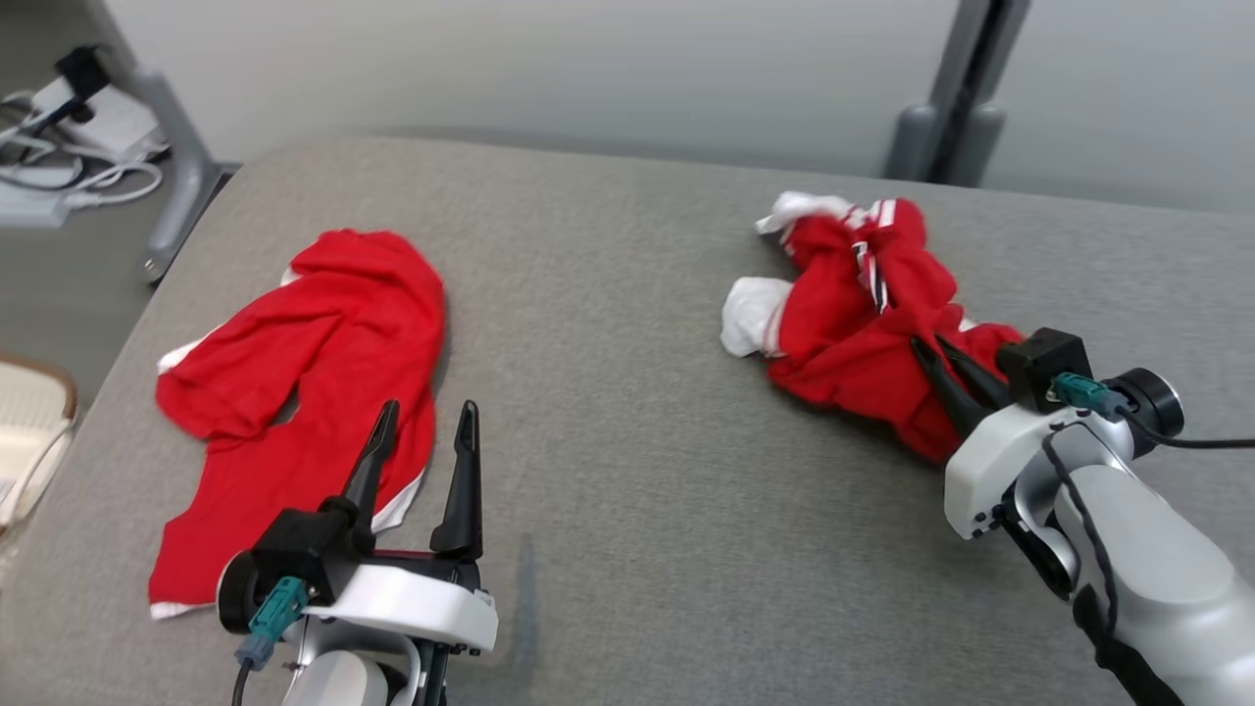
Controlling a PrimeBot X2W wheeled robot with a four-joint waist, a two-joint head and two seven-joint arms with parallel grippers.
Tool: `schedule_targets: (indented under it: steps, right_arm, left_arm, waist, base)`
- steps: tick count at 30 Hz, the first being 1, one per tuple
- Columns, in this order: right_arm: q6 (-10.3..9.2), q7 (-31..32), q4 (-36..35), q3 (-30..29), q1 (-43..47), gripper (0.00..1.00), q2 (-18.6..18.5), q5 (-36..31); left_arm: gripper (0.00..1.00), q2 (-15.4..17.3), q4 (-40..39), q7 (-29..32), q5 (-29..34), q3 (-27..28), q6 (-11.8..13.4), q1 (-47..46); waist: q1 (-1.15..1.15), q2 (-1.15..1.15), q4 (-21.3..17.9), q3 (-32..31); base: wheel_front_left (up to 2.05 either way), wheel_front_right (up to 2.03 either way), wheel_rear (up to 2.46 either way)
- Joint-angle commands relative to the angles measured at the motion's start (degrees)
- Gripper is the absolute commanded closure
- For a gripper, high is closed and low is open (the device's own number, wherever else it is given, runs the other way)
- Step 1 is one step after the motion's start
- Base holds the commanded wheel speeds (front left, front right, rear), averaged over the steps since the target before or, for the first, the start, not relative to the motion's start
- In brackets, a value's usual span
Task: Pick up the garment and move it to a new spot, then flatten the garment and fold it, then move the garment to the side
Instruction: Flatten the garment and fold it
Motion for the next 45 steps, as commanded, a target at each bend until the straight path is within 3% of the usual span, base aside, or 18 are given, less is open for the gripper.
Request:
schedule_targets:
  steps: [1, 10, 14, 15, 16, 22, 31, 39, 45]
  right_arm:
    - [-0.01, -0.3, -1.7, -0.7, 1.1, 1.0, -0.9, -0.8]
    - [-0.01, -0.3, -11.7, -8.5, 8.2, 1.0, -5.6, -9.3]
    - [-0.01, 2.9, -11.9, -11.9, 12.4, 1.0, -5.8, -7.8]
    - [-0.01, 4.3, -11.4, -12.3, 13.4, 0.69, -6.2, -8.1]
    - [-0.01, 5.2, -11.0, -12.9, 13.9, 0.0, -6.5, -8.2]
    - [-0.01, 6.7, -8.3, -16.4, 15.4, 0.0, -5.3, -8.3]
    - [-0.01, 0.3, -17.0, -18.9, 14.1, 0.0, -2.5, -7.0]
    - [-0.01, -0.3, -26.0, -16.1, 18.3, 0.0, -1.3, -7.2]
    - [-0.01, -0.3, -24.2, -12.2, 16.6, 0.0, -1.6, -10.3]
  left_arm:
    - [0.0, 0.3, 0.0, -0.2, 0.4, 0.5, 0.1, 0.7]
    - [0.0, 0.3, -0.2, -0.2, -0.3, 1.4, 0.4, 3.2]
    - [0.0, 0.3, -0.3, -0.2, -0.4, 1.2, 0.5, 3.4]
    - [0.0, 0.3, -0.3, -0.2, -0.5, 1.2, 0.5, 3.4]
    - [0.0, 0.2, -0.3, -0.2, -0.6, 1.0, 0.4, 3.2]
    - [0.0, 0.3, -0.1, -0.2, -0.5, 0.7, 0.3, 1.9]
    - [0.0, 0.3, -0.1, -0.2, 0.3, 1.2, 0.0, 0.7]
    - [0.0, 0.3, -0.3, -0.2, 0.3, 0.7, -0.3, 0.5]
    - [0.0, 0.3, 0.4, -0.2, 0.7, 0.4, -0.8, 0.1]
  waist:
    - [0.0, 0.0, -2.7, -2.4]
    - [0.0, 0.0, -9.8, -6.0]
    - [0.0, 0.0, -11.6, -6.4]
    - [0.0, 0.0, -12.0, -6.3]
    - [0.0, 0.0, -12.4, -6.3]
    - [0.0, 0.0, -13.5, -5.5]
    - [0.0, 0.0, -14.3, -4.9]
    - [0.0, 0.0, -13.8, -4.4]
    - [0.0, 0.0, -11.8, -3.4]
  base:
    - [0.0, 0.0, 0.0]
    - [0.0, 0.0, 0.0]
    - [0.0, 0.0, 0.0]
    - [0.0, 0.0, 0.0]
    - [0.0, 0.0, 0.0]
    - [0.0, 0.0, 0.0]
    - [0.0, 0.0, 0.0]
    - [0.0, 0.0, 0.0]
    - [0.0, 0.0, 0.0]
